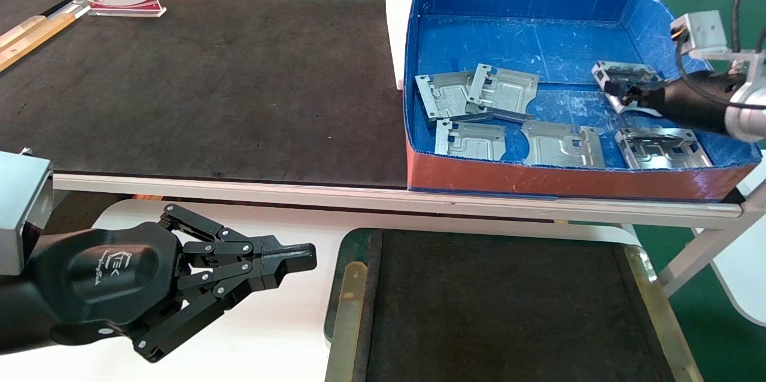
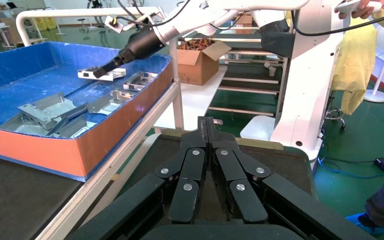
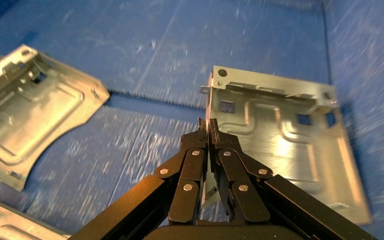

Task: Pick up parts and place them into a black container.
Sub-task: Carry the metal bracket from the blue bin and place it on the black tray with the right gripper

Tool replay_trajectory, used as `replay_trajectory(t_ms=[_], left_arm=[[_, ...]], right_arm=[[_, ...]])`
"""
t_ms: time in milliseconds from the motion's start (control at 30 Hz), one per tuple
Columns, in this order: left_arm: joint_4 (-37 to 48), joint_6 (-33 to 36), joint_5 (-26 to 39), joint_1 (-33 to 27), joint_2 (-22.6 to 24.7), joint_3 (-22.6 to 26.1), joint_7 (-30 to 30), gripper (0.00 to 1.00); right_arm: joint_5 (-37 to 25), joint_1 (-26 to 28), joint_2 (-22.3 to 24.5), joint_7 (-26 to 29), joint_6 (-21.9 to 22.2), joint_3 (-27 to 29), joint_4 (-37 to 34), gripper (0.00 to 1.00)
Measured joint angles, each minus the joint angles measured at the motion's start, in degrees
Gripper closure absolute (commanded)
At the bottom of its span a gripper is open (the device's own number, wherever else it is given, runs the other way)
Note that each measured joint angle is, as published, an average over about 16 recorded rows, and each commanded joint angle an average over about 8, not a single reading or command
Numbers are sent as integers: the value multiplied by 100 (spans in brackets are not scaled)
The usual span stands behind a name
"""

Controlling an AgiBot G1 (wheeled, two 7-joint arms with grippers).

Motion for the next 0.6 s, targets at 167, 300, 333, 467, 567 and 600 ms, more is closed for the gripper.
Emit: replay_trajectory(t_ms=[167,300,333,467,567,600], left_arm=[[0,0,0,0,0,0,0,0],[0,0,0,0,0,0,0,0],[0,0,0,0,0,0,0,0],[0,0,0,0,0,0,0,0],[0,0,0,0,0,0,0,0],[0,0,0,0,0,0,0,0]], right_arm=[[11,111,52,-102,-116,8,61,100],[37,172,88,-219,-235,26,105,100],[45,183,97,-256,-269,31,117,100],[87,205,136,-447,-409,59,177,100],[136,203,175,-619,-532,92,225,100],[154,199,190,-680,-576,104,240,100]])
